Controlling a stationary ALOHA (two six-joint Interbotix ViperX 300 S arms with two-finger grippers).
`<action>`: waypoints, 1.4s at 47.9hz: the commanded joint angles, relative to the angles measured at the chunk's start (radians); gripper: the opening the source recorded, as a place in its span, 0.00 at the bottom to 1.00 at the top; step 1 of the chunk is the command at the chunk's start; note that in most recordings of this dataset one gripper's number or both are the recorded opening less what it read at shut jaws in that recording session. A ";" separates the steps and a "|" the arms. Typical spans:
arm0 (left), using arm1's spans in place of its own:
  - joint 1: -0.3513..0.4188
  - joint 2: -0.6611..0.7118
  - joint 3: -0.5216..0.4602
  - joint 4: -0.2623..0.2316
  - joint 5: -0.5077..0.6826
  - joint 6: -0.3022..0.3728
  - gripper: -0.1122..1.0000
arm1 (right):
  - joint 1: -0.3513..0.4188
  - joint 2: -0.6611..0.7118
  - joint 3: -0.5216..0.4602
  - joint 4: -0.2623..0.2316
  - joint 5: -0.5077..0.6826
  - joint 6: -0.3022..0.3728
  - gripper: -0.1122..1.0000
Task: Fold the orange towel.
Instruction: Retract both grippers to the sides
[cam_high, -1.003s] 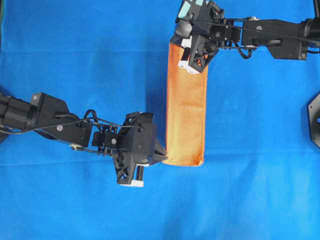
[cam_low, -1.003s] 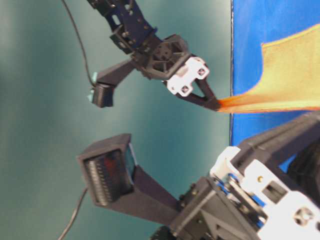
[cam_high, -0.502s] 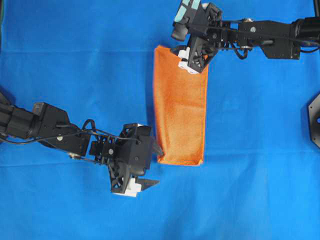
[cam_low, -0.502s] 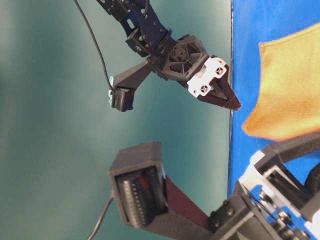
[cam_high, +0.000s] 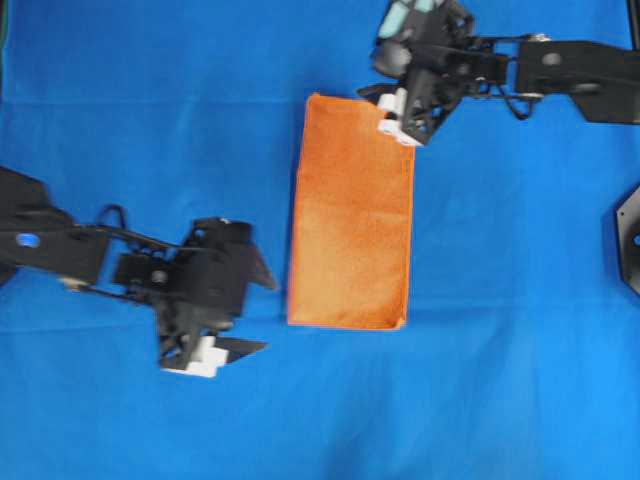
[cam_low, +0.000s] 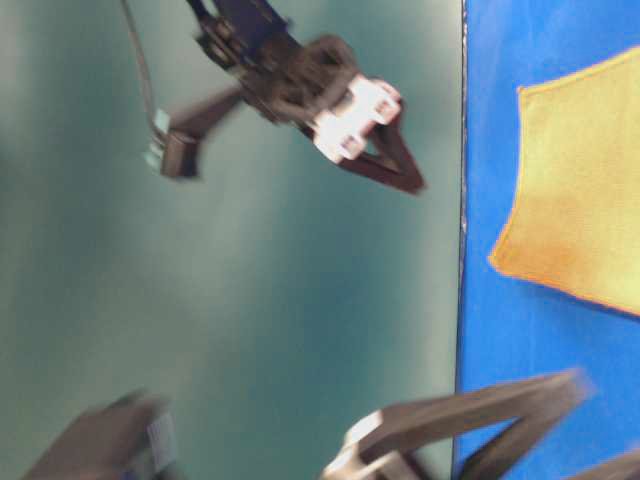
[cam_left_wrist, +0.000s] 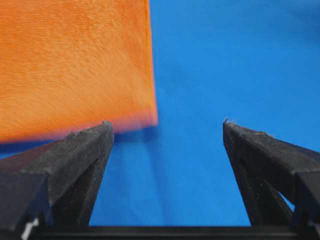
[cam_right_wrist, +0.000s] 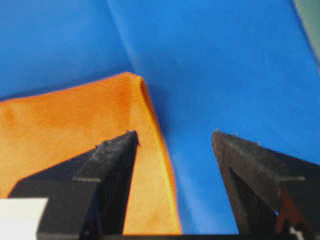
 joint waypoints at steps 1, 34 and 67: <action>0.009 -0.110 0.038 0.002 -0.003 -0.002 0.86 | 0.029 -0.114 0.035 -0.002 -0.009 0.008 0.67; 0.199 -0.670 0.448 0.002 -0.241 0.000 0.85 | 0.233 -0.594 0.453 0.072 -0.202 0.120 0.66; 0.255 -0.649 0.488 0.002 -0.383 -0.003 0.85 | 0.158 -0.518 0.437 0.078 -0.290 0.127 0.66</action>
